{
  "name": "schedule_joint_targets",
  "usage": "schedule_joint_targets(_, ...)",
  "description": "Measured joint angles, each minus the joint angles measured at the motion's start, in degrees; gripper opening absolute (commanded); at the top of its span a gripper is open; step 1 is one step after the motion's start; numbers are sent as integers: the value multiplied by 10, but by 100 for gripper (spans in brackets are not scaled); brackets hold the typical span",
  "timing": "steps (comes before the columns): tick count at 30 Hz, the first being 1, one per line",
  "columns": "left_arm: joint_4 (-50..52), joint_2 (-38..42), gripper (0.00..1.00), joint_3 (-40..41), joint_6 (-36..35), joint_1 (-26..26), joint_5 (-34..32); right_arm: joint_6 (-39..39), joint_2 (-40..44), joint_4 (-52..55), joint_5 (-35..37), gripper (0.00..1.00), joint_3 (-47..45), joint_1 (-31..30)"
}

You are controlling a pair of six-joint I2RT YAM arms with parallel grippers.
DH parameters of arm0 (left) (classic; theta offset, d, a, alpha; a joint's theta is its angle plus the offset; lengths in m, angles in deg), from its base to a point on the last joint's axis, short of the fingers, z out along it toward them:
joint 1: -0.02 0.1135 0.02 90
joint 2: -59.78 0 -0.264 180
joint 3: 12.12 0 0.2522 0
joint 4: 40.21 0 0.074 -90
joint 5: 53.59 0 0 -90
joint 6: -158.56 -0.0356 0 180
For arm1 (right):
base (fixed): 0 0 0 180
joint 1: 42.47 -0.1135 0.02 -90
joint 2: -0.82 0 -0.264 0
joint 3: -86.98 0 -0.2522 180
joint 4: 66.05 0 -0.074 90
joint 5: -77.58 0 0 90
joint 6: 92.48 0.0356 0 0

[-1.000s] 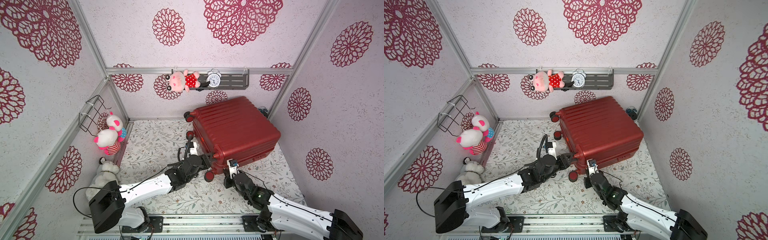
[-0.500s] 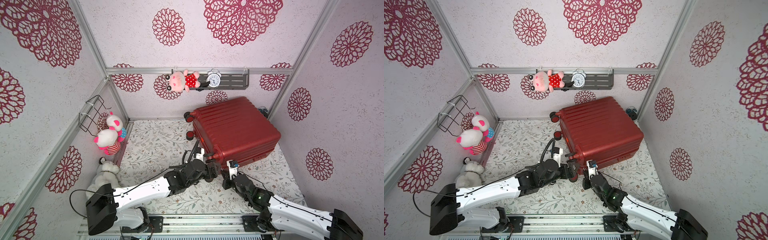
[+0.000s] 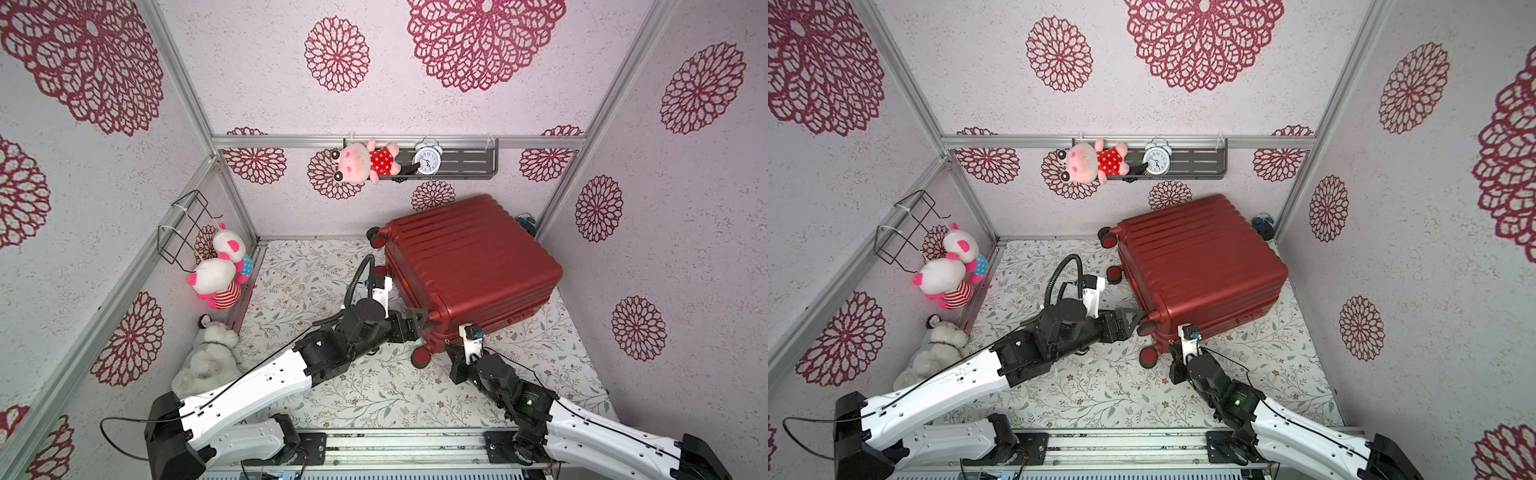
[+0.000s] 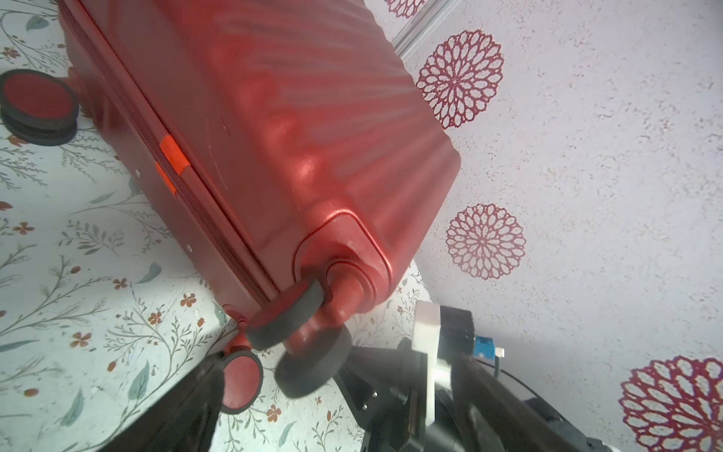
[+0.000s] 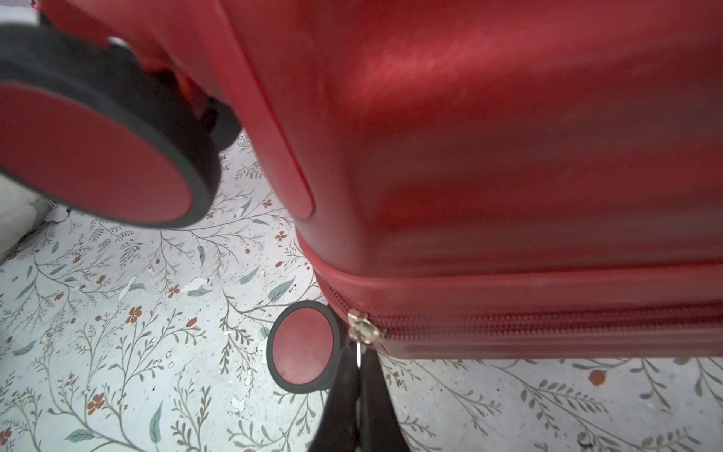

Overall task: Open the suitcase zippers
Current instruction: Adjust the suitcase at the center of the board, then unzip the zipper on the suitcase.

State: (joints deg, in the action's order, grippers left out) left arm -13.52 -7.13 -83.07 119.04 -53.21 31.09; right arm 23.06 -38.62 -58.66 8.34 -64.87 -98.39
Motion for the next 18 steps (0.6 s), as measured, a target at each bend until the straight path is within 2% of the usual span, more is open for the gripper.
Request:
schedule_joint_targets(8,24,-55,94,-62,-28,71,97,-2,56,39,1,0,-10,-3)
schedule_joint_targets(18,17,-150,93,-71,-35,83,165,-10,49,32,1,0,-11,-3)
